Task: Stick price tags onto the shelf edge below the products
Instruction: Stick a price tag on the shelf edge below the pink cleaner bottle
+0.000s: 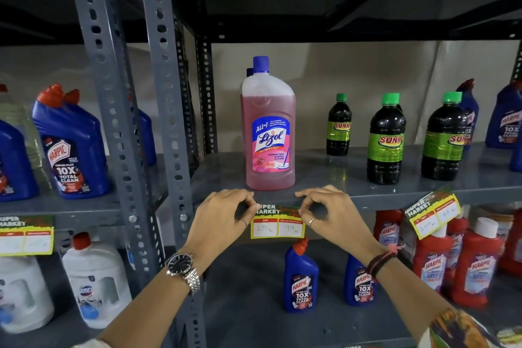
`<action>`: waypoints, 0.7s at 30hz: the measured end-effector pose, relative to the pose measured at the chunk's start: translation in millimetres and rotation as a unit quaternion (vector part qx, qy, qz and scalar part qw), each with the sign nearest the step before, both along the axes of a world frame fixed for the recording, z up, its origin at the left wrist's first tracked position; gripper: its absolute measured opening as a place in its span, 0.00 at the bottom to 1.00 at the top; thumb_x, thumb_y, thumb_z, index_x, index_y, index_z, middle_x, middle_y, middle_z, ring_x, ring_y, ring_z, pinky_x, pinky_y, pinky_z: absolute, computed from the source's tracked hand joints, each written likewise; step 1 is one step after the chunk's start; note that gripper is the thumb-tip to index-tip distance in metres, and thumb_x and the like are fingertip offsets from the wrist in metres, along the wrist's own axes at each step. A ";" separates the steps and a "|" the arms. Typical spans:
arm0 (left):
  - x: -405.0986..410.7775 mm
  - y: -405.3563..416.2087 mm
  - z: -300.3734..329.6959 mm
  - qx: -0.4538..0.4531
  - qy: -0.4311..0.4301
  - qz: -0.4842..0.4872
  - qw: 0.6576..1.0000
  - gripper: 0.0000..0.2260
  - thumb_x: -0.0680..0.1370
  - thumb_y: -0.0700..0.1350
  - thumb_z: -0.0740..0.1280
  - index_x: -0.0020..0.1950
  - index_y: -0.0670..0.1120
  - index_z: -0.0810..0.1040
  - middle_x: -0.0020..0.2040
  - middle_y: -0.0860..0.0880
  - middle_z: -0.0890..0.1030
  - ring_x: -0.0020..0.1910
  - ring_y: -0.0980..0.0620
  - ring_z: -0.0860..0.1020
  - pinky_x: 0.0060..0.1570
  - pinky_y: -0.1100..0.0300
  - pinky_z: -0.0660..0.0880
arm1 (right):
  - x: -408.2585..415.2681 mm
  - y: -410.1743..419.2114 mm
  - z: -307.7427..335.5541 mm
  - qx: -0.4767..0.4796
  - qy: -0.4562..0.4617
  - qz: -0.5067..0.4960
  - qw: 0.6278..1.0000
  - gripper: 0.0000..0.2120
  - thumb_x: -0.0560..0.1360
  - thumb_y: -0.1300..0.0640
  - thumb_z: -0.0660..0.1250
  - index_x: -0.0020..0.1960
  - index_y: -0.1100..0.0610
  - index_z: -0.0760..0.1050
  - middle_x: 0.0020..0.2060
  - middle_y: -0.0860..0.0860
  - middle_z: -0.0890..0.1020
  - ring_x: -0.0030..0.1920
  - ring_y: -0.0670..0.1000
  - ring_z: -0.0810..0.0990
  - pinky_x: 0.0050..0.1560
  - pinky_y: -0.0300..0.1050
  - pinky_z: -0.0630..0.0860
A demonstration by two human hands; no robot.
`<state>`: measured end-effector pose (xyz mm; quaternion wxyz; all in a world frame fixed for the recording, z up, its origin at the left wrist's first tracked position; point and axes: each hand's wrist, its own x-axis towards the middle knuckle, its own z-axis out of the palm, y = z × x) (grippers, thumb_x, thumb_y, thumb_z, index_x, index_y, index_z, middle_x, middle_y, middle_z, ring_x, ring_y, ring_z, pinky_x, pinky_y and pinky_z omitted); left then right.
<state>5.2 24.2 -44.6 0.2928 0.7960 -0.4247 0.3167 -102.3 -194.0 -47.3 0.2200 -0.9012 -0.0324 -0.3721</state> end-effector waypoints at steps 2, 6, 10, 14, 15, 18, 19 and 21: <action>1.9 -1.1 1.0 -0.009 0.012 -0.002 1.000 0.05 0.74 0.52 0.69 0.44 0.52 0.78 0.50 0.57 0.83 0.49 0.60 0.77 0.48 0.57 0.75 | 2.9 0.5 1.5 0.010 -0.011 -0.001 1.000 0.01 0.67 0.57 0.69 0.36 0.52 0.78 0.47 0.40 0.83 0.49 0.40 0.74 0.53 0.46 0.72; 2.2 -4.0 0.5 -0.024 0.026 -0.001 0.999 0.06 0.73 0.52 0.70 0.41 0.51 0.77 0.48 0.57 0.83 0.48 0.58 0.78 0.45 0.58 0.74 | 7.6 0.0 1.9 0.040 -0.026 -0.011 0.999 0.07 0.66 0.58 0.72 0.38 0.51 0.74 0.44 0.42 0.83 0.48 0.42 0.77 0.52 0.52 0.75; 3.7 -8.2 -2.0 -0.052 0.047 0.005 0.997 0.09 0.72 0.55 0.71 0.41 0.53 0.73 0.46 0.58 0.83 0.45 0.58 0.78 0.41 0.57 0.77 | 11.9 2.8 4.3 0.039 -0.016 -0.045 0.998 0.16 0.65 0.50 0.74 0.45 0.48 0.68 0.44 0.43 0.81 0.47 0.42 0.78 0.47 0.48 0.78; 1.5 -15.6 -4.1 -0.075 0.038 0.032 0.996 0.13 0.69 0.61 0.70 0.43 0.54 0.74 0.41 0.57 0.80 0.42 0.57 0.76 0.38 0.59 0.75 | 21.1 15.3 5.8 -0.035 -0.061 -0.127 0.989 0.21 0.63 0.34 0.69 0.46 0.48 0.72 0.39 0.41 0.80 0.42 0.45 0.76 0.43 0.45 0.71; 1.3 -17.6 -4.9 -0.078 0.032 0.038 0.996 0.14 0.69 0.62 0.70 0.43 0.53 0.74 0.40 0.58 0.80 0.42 0.57 0.76 0.39 0.59 0.74 | 22.6 17.5 5.8 -0.040 -0.072 -0.135 0.987 0.22 0.63 0.32 0.68 0.46 0.48 0.72 0.39 0.41 0.80 0.42 0.45 0.75 0.42 0.45 0.70; 1.3 -21.7 -7.8 -0.087 0.040 0.049 0.994 0.14 0.69 0.60 0.71 0.44 0.53 0.74 0.40 0.60 0.78 0.42 0.57 0.74 0.44 0.58 0.70 | 23.7 15.5 5.6 -0.026 -0.072 -0.124 0.989 0.21 0.63 0.33 0.69 0.44 0.48 0.72 0.38 0.41 0.81 0.42 0.45 0.76 0.42 0.45 0.72; 2.1 -22.0 -9.2 -0.089 0.044 0.049 0.994 0.13 0.69 0.58 0.72 0.44 0.53 0.74 0.41 0.60 0.78 0.42 0.57 0.73 0.45 0.58 0.69 | 22.5 13.1 5.8 -0.017 -0.064 -0.113 0.991 0.20 0.63 0.35 0.71 0.44 0.48 0.72 0.39 0.42 0.81 0.42 0.45 0.77 0.41 0.45 0.73; 4.1 -20.8 -12.2 -0.087 0.050 0.044 0.994 0.12 0.70 0.56 0.72 0.45 0.52 0.74 0.43 0.60 0.78 0.43 0.57 0.73 0.46 0.59 0.67 | 19.0 7.6 7.3 0.000 -0.043 -0.084 0.996 0.17 0.65 0.40 0.73 0.44 0.48 0.72 0.40 0.43 0.82 0.43 0.45 0.78 0.41 0.45 0.75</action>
